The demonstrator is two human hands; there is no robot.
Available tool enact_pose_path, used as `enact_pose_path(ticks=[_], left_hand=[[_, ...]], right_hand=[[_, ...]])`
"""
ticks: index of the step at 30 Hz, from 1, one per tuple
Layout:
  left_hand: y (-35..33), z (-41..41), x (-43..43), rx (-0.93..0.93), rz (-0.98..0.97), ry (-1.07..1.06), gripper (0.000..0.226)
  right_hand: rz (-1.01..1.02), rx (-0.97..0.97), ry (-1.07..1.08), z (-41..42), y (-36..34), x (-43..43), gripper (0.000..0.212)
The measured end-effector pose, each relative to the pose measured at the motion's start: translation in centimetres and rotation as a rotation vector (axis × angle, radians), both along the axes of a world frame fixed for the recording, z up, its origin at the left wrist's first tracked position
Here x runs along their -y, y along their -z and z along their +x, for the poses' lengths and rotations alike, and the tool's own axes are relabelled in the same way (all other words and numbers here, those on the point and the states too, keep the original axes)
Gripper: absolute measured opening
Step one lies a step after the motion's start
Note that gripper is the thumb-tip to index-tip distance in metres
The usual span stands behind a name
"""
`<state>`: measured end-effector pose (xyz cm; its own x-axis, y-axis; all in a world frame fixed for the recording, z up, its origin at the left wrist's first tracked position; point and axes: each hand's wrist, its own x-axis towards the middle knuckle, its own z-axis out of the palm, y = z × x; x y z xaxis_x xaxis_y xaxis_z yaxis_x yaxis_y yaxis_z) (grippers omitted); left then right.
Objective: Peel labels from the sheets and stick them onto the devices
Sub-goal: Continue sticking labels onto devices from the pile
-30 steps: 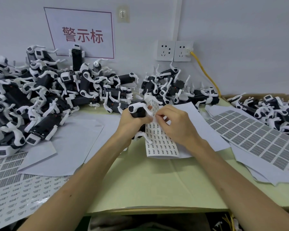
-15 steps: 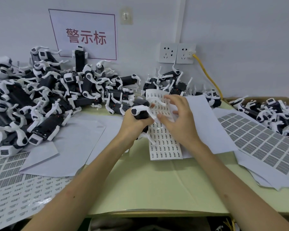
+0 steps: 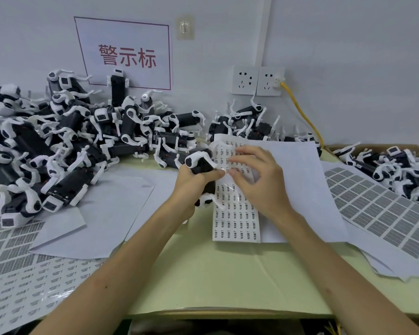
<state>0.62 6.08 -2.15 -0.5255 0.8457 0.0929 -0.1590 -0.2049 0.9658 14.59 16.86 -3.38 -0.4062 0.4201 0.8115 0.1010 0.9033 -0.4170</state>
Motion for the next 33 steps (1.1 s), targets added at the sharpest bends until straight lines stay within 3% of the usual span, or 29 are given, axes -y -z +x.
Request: enact_pose_path(ticks=[5, 12, 21, 28, 33], left_hand=[[-0.1, 0.2, 0.0, -0.106, 0.025, -0.015, 0.044], [0.4, 0.3, -0.1, -0.200, 0.065, -0.031, 0.050], [0.6, 0.2, -0.1, -0.307, 0.146, -0.012, 0.032], [0.6, -0.4, -0.3, -0.376, 0.152, -0.026, 0.020], [0.6, -0.2, -0.1, -0.362, 0.143, -0.010, 0.023]], right_hand=[[-0.073, -0.004, -0.061, 0.1, -0.3, 0.3, 0.020], [-0.074, -0.077, -0.064, -0.1, -0.5, 0.8, 0.018], [-0.027, -0.096, -0.096, -0.3, 0.1, 0.2, 0.007], [-0.169, -0.095, -0.165, -0.3, 0.2, -0.2, 0.008], [-0.220, -0.086, -0.165, 0.0, -0.1, -0.1, 0.014]])
